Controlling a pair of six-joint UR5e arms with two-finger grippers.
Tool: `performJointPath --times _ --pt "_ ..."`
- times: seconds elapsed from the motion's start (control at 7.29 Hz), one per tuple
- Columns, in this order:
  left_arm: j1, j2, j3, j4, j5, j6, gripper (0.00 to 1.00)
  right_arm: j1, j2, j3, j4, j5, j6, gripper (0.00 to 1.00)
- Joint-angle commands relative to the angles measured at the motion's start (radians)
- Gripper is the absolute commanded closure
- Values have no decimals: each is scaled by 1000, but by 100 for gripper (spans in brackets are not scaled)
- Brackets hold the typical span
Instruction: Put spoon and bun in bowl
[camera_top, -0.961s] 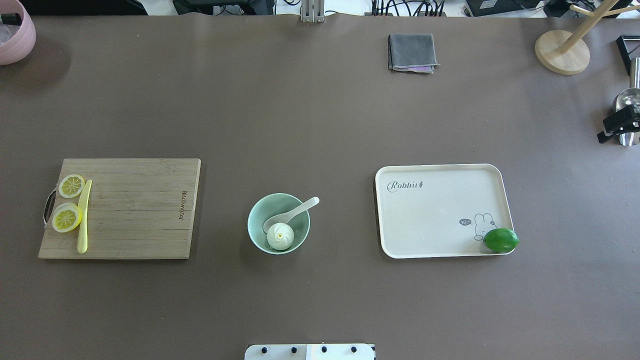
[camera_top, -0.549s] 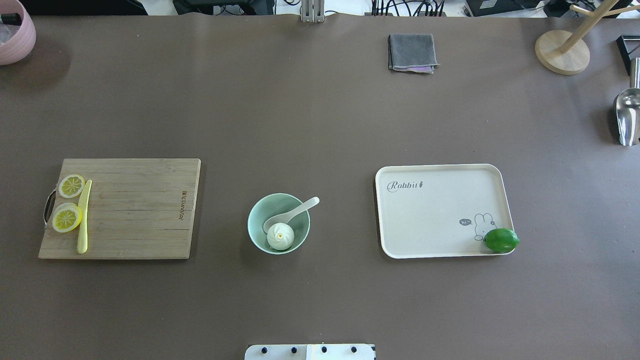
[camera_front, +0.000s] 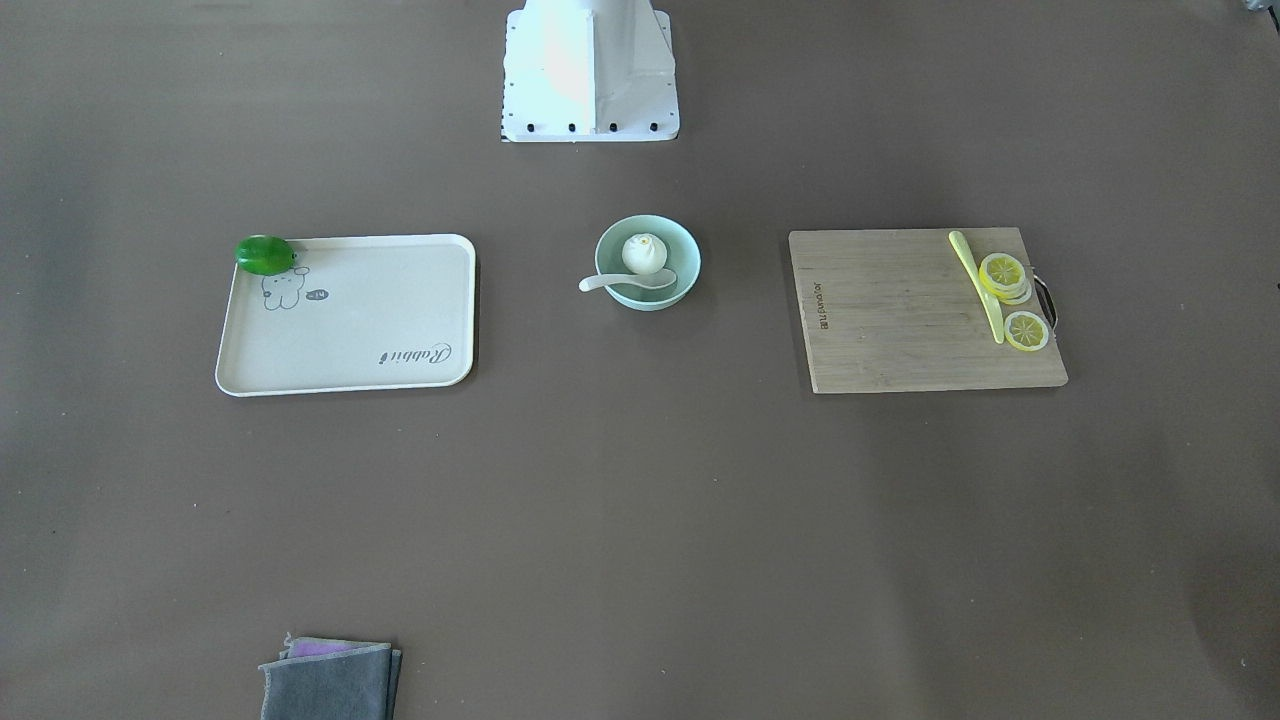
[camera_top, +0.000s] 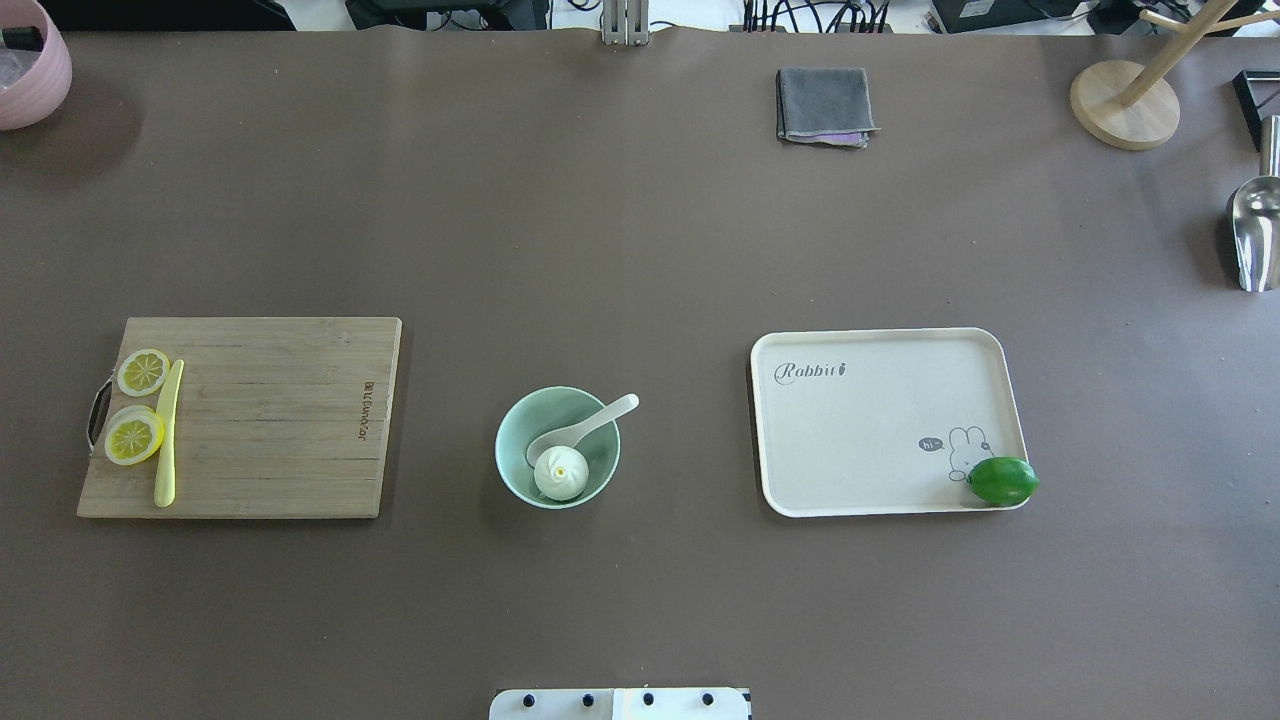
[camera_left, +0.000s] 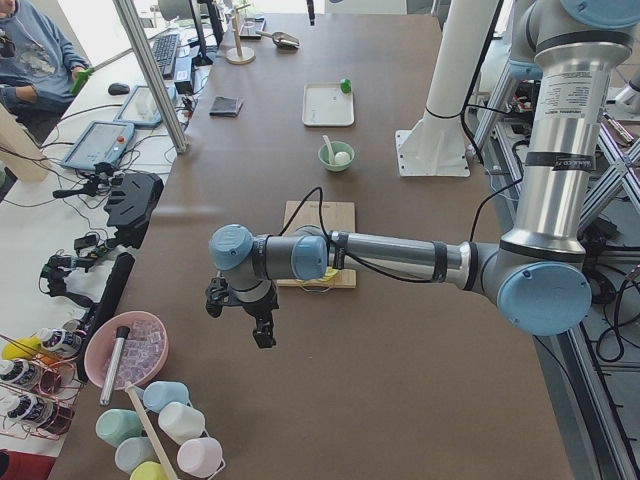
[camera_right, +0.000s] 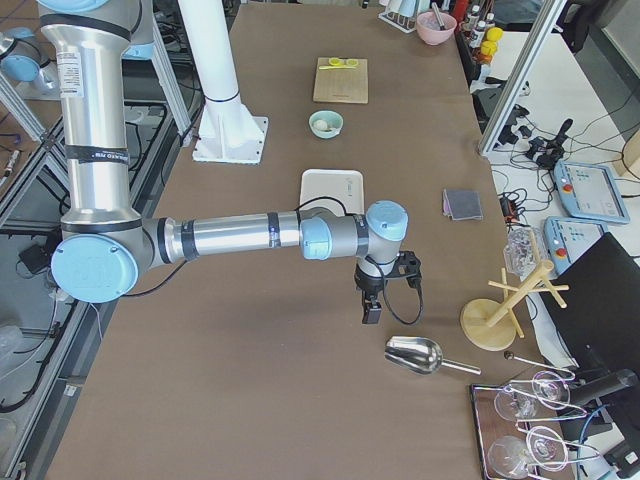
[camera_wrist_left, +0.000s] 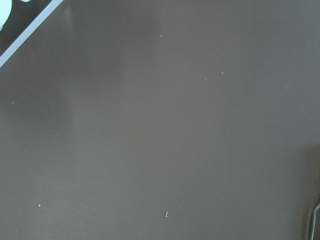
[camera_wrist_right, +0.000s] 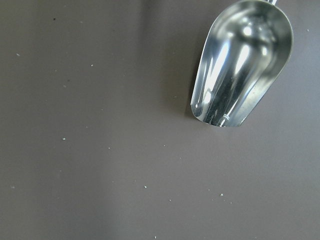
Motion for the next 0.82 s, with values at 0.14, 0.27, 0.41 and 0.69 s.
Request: performJointPath --times 0.14,0.27,0.41,0.69 --pt "-1 -5 -2 -1 0 -11 2 1 53 -40 -24 2 -2 0" --pt "-1 -5 -6 -1 0 -9 2 11 56 -56 -24 6 -2 0" --pt "-1 -5 -19 -1 0 -12 2 13 56 -57 -24 22 0 0" --pt "2 -6 -16 -2 1 -11 2 16 44 -48 -30 67 0 0"
